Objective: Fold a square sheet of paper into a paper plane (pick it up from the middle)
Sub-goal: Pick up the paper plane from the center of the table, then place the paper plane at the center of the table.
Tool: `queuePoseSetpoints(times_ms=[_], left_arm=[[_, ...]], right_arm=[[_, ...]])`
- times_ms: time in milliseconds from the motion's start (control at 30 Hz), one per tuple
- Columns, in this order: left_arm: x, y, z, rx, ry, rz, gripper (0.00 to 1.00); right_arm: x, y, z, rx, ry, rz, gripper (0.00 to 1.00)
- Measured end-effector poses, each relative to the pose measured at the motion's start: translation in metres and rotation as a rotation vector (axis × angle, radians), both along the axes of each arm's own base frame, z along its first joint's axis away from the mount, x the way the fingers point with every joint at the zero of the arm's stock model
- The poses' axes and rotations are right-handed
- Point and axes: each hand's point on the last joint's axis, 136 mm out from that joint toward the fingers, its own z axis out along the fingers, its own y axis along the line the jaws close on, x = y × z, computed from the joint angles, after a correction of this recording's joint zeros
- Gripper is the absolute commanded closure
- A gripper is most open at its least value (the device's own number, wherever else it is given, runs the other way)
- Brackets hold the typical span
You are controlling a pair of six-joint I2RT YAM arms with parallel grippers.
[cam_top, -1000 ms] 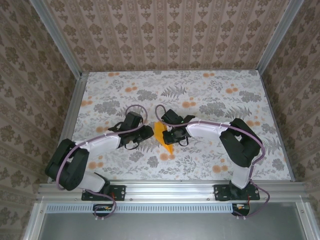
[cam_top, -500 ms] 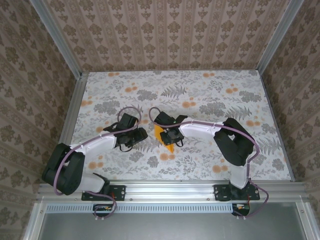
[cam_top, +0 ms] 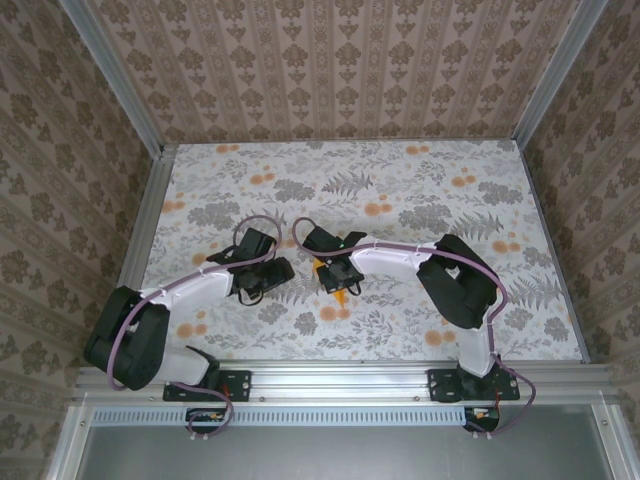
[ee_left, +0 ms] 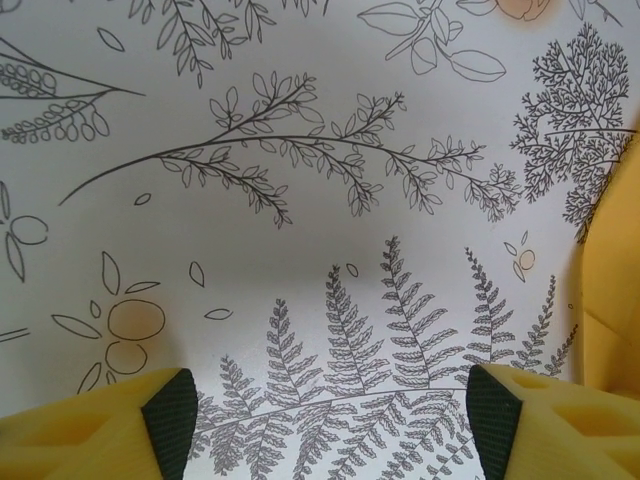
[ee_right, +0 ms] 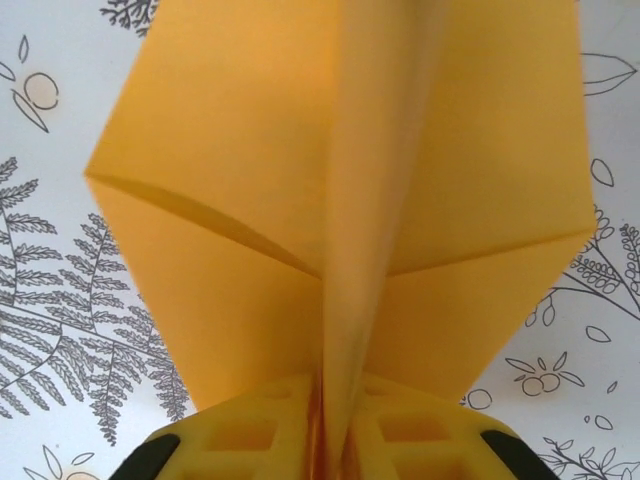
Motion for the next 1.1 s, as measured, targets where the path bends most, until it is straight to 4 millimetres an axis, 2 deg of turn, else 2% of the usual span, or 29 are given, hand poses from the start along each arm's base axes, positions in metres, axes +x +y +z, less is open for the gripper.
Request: queuePoseSetpoints(times_ms=[200, 367, 600, 733, 900, 1100], left_arm=[[0.0, 0.004, -0.001, 0.023, -0.003, -0.003, 0.14], [-0.004, 0.013, -0.004, 0.072, 0.005, -0.01, 0.07], [-0.001, 0.024, 0.005, 0.118, -0.024, -0.003, 0.0], [0.002, 0.027, 0.009, 0.128, -0.036, 0.0, 0.0], [0.002, 0.028, 0.011, 0.134, -0.037, -0.004, 0.0], [0.004, 0.029, 0.014, 0.139, -0.042, -0.003, 0.0]], right_arm=[[0.004, -0.003, 0.005, -0.004, -0.025, -0.019, 0.93], [0.02, -0.011, 0.029, 0.04, -0.068, -0.057, 0.93], [0.072, -0.057, 0.041, 0.078, -0.08, -0.195, 0.92], [0.11, -0.07, 0.045, 0.103, -0.097, -0.249, 0.91], [0.14, -0.075, 0.036, 0.099, -0.098, -0.272, 0.9], [0.147, -0.078, 0.016, 0.059, -0.049, -0.268, 0.87]])
